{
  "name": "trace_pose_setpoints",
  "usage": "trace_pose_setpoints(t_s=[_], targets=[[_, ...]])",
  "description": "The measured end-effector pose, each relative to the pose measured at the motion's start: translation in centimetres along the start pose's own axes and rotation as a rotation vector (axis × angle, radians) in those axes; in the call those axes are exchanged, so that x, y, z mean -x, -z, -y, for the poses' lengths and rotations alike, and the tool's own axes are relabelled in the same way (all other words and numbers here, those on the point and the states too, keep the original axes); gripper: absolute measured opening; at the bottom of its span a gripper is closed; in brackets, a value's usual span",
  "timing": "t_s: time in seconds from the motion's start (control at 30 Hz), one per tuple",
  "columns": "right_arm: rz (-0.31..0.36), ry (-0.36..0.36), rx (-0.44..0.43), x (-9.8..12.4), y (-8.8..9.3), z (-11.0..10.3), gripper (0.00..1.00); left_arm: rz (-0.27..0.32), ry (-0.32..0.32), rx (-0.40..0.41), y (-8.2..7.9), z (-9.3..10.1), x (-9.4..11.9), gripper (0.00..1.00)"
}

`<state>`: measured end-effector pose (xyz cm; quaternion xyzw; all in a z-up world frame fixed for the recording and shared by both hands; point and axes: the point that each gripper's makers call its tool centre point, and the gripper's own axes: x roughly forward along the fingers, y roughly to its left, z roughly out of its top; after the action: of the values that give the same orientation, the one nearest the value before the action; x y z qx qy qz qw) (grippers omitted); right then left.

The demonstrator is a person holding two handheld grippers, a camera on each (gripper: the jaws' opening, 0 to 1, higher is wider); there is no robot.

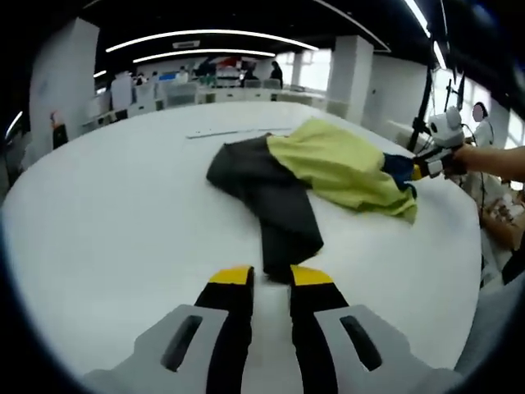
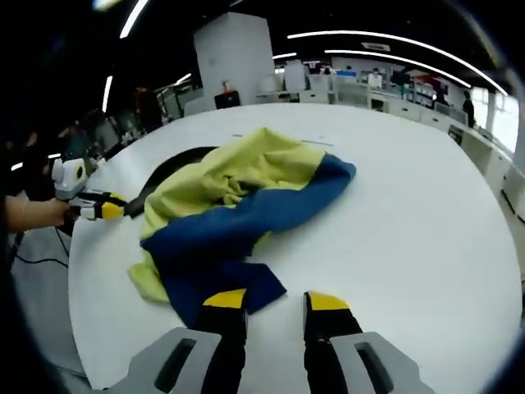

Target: Fold the garment on the visible template until the final outline fits inside the template.

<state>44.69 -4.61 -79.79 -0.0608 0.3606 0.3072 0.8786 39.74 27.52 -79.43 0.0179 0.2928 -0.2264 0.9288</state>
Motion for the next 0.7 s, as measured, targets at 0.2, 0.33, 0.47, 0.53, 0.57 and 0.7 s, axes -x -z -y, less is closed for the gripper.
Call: trace_pose_setpoints(t_s=[0.2, 0.33, 0.47, 0.53, 0.57, 0.7], targets=[[-0.012, 0.033, 0.066, -0.03, 0.22, -0.04, 0.12, 0.018, -0.008, 0.048, 0.05, 0.13, -0.07, 0.07], [-0.006, 0.038, 0.045, -0.06, 0.23, -0.03, 0.05, 0.008, -0.015, 0.036, 0.02, 0.19, -0.14, 0.01], [0.006, 0.046, 0.019, -0.25, -0.03, 0.24, 0.07, 0.010, -0.019, 0.051, 0.04, 0.06, -0.27, 0.00], [0.010, 0.051, 0.026, -0.34, -0.23, 0.47, 0.09, 0.009, -0.023, 0.053, 0.04, 0.05, -0.27, 0.00], [0.013, 0.045, 0.028, -0.41, -0.38, 0.53, 0.09, 0.008, -0.024, 0.053, 0.01, 0.05, -0.25, 0.00], [0.012, 0.034, 0.038, -0.47, -0.39, 0.26, 0.06, 0.007, -0.027, 0.062, 0.02, -0.09, -0.36, 0.00]])
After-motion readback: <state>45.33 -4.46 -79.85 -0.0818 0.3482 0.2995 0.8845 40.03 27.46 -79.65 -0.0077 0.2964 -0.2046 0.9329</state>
